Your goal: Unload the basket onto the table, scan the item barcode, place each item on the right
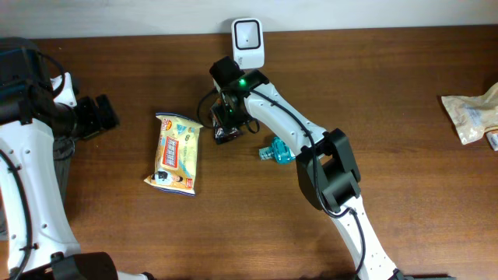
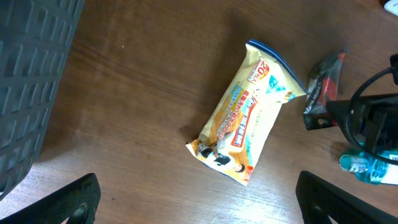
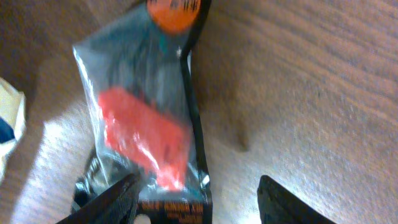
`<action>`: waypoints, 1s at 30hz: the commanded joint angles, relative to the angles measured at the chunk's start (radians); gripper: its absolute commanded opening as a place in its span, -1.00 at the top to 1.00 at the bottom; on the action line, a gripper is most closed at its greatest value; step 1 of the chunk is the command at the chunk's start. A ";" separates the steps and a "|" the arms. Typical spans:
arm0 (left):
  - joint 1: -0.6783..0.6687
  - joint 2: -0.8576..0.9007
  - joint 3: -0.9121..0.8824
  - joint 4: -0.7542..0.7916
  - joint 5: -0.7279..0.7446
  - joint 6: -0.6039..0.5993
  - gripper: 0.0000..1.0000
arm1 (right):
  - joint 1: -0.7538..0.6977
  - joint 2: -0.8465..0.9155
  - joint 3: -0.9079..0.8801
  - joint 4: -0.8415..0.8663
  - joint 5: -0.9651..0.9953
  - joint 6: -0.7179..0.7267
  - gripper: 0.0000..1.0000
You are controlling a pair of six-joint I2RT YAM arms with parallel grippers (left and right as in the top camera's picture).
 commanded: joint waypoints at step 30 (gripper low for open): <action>0.003 -0.013 -0.003 0.001 0.010 -0.005 -0.98 | 0.043 0.133 0.122 0.069 0.003 0.047 -0.04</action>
